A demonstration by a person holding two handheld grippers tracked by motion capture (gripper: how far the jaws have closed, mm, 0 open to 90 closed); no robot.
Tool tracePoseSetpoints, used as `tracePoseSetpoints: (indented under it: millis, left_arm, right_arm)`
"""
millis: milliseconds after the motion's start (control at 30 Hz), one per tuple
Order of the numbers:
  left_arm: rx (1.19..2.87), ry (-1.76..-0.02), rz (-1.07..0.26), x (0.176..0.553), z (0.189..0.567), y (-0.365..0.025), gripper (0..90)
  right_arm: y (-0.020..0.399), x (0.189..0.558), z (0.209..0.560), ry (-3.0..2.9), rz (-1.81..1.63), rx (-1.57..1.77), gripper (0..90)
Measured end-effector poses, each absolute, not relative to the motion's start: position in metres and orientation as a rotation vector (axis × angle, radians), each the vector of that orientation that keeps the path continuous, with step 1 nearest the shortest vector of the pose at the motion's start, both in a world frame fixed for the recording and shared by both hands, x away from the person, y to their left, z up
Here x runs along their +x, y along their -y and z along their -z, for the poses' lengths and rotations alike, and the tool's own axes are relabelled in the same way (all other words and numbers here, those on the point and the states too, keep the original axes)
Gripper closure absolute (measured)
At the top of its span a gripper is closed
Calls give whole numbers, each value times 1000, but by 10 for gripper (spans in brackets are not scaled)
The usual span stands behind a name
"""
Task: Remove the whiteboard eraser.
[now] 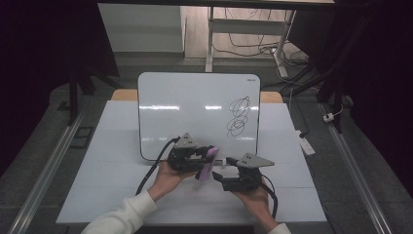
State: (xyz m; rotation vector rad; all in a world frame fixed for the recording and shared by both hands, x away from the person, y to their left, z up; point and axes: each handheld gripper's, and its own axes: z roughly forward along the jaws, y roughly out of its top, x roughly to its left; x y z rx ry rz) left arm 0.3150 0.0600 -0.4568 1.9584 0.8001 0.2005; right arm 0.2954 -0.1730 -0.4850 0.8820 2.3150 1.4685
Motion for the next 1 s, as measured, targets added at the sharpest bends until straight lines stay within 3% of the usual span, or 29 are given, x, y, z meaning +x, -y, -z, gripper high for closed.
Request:
tracePoseSetpoints:
  millis: [367, 800, 933, 1000]
  left_arm:
    - [1942, -784, -211, 311, 456, -56, 589]
    - [1920, -796, -231, 307, 455, -55, 591]
    - [1914, -789, -217, 305, 451, -61, 525]
    - [1904, -792, -246, 302, 445, -70, 428]
  right_arm:
    - [154, 297, 488, -2317, -1498, 932, 239]
    - [154, 299, 487, -2282, -1510, 998, 360]
    - [156, 298, 484, -2273, -1472, 961, 385]
    - [157, 297, 482, -2271, -1453, 937, 391]
